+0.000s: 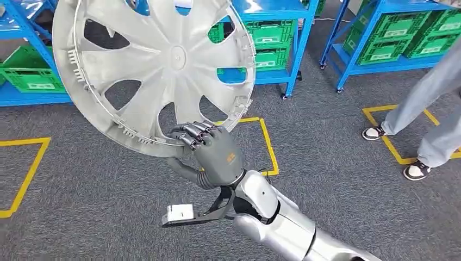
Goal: Take the parts from the cabinet and place them on the table.
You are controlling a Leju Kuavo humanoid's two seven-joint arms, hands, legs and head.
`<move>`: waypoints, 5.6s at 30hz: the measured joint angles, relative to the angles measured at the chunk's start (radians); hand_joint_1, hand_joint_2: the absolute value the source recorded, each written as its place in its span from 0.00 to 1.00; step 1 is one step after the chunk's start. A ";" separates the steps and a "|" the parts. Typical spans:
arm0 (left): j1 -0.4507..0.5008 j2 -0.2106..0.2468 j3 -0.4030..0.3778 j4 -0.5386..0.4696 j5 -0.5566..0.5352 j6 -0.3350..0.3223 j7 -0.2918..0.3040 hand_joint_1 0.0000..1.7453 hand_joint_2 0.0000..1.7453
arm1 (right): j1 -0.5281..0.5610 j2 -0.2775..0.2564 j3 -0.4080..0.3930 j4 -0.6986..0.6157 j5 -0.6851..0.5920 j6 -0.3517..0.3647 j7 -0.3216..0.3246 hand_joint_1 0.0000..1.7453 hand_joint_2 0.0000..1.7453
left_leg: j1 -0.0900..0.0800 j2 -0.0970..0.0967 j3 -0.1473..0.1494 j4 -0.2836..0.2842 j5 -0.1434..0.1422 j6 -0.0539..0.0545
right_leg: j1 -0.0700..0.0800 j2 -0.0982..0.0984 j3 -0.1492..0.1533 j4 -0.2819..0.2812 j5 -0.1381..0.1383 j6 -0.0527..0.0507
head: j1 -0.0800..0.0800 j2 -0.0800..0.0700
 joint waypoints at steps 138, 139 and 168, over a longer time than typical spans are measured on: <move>0.008 -0.019 0.004 0.002 -0.037 0.009 -0.002 0.00 1.00 | 0.040 -0.050 -0.003 -0.093 0.099 0.014 0.034 1.00 1.00 | 0.017 0.018 -0.196 0.292 -0.065 -0.076 | 0.014 -0.058 0.198 -0.334 0.107 -0.070 | 0.001 0.000; 0.009 -0.018 0.004 0.002 -0.039 0.009 -0.001 0.00 1.00 | 0.043 -0.050 -0.003 -0.093 0.101 0.014 0.035 1.00 1.00 | 0.020 0.026 -0.158 0.223 -0.027 -0.080 | 0.011 -0.072 0.197 -0.331 0.104 -0.066 | 0.001 0.000; -0.002 -0.013 0.004 0.000 -0.034 0.006 0.005 0.00 1.00 | 0.040 -0.052 -0.023 -0.096 0.109 0.017 0.030 1.00 1.00 | 0.018 0.016 -0.209 0.316 -0.075 -0.074 | 0.007 -0.048 0.192 -0.323 0.105 -0.067 | 0.010 0.000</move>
